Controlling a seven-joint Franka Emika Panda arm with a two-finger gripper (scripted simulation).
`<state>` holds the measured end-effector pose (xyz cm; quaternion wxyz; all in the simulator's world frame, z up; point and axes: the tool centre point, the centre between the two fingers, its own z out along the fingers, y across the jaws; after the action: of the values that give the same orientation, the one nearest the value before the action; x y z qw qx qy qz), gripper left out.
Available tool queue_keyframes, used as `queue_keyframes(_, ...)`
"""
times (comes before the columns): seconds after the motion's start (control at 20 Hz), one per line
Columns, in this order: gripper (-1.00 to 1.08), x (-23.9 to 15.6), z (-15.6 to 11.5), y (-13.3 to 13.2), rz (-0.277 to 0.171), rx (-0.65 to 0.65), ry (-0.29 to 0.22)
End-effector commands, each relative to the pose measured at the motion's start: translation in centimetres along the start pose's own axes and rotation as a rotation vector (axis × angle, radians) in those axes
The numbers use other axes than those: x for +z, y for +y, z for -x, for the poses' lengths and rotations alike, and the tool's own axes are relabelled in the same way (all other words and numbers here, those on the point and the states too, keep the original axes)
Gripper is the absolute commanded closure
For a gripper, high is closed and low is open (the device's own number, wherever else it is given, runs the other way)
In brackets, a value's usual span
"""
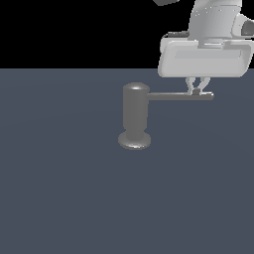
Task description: Turn on the faucet by rotating a designated handle.
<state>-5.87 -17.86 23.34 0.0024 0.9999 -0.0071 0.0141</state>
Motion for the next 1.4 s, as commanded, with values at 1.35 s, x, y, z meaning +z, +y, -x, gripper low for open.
queue_keyframes(1.35,1.08,0.2,-7.3,3.1,-0.011,-0.028,-0.002)
